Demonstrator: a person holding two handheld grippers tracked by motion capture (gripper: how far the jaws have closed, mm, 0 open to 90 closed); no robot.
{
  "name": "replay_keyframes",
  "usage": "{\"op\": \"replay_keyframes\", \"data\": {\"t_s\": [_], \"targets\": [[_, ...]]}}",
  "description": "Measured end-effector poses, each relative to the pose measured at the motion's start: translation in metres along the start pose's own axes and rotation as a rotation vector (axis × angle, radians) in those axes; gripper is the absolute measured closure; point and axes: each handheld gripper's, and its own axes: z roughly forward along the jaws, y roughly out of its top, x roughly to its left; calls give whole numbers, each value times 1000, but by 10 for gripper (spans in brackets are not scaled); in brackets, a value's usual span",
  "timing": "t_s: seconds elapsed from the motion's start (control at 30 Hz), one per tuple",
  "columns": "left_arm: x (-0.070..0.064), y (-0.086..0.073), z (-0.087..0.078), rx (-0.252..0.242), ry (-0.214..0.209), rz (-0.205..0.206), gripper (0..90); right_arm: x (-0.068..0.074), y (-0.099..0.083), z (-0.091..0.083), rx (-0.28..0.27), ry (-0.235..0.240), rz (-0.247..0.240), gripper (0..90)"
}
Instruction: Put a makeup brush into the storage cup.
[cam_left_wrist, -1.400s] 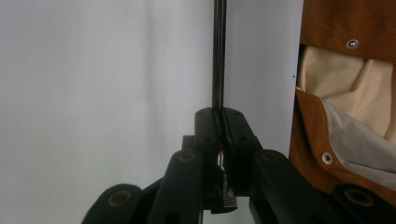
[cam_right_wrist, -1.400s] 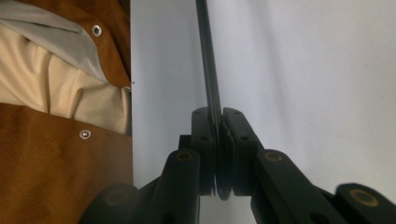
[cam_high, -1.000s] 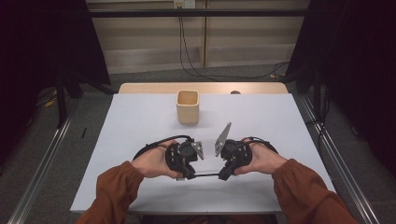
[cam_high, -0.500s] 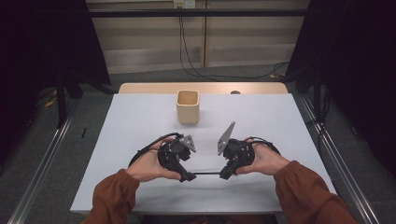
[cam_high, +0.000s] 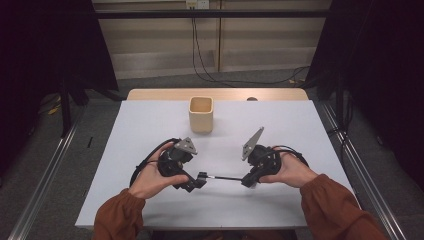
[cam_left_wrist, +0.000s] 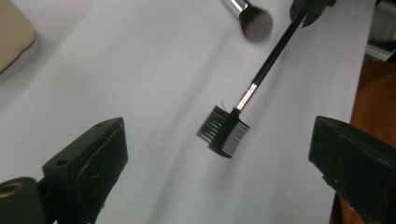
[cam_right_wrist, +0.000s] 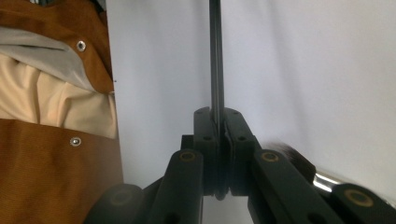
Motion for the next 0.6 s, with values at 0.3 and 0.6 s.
{"op": "replay_keyframes", "data": {"t_s": [0.3, 0.6], "targets": [[4, -12, -7, -82, 69, -52, 36, -2, -19, -11, -69, -63, 79, 857], [-3, -20, -13, -141, 106, -85, 44, 5, -34, -6, -144, -86, 141, 857]]}}
